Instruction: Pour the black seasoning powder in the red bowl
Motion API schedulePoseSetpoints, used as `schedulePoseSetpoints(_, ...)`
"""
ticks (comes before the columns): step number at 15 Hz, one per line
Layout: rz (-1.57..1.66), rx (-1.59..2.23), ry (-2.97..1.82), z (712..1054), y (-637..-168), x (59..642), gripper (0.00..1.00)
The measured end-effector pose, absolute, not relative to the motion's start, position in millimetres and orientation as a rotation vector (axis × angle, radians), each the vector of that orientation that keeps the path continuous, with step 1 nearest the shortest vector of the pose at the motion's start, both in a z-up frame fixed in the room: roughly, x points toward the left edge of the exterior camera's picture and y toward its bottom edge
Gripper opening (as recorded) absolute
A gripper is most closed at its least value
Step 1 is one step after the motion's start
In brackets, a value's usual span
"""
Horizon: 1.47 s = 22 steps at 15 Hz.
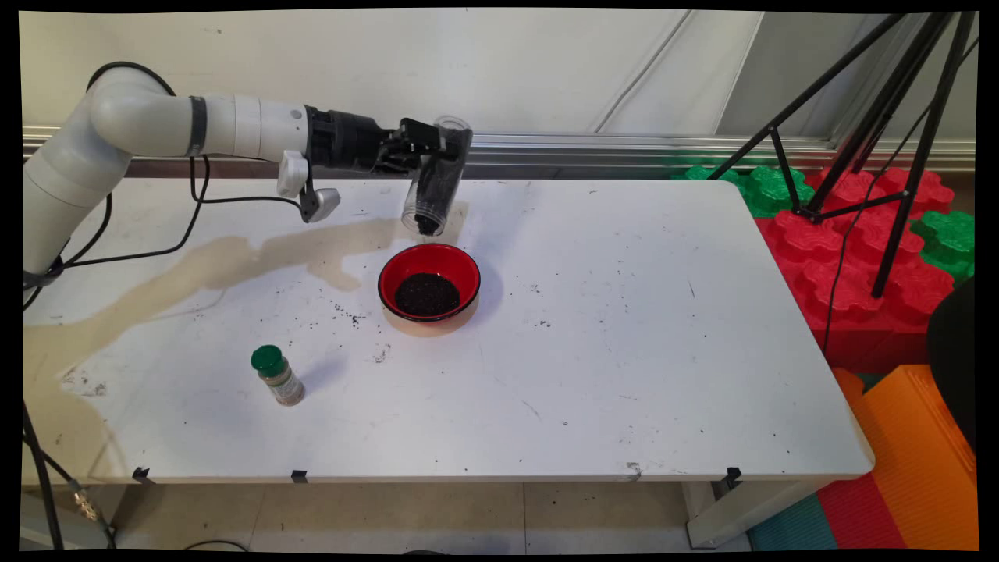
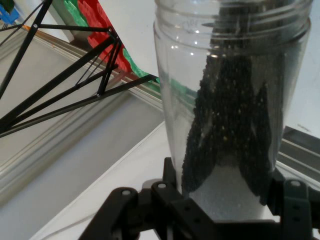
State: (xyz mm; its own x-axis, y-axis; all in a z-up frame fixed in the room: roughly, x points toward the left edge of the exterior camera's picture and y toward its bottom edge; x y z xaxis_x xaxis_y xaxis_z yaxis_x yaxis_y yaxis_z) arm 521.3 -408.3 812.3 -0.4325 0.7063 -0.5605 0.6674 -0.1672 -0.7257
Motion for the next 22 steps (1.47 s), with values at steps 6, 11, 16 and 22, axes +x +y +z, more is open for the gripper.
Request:
schedulePoseSetpoints(6,1.721,-1.693,-1.979,816.7,-407.6,519.1,0.0)
schedulePoseSetpoints(11,1.735,-1.724,-1.958,818.7,-407.0,517.4,0.0)
schedulePoseSetpoints(16,1.746,-1.753,-1.937,820.4,-405.5,515.5,0.0)
schedulePoseSetpoints(22,1.75,-1.774,-1.921,820.9,-403.4,513.7,0.0)
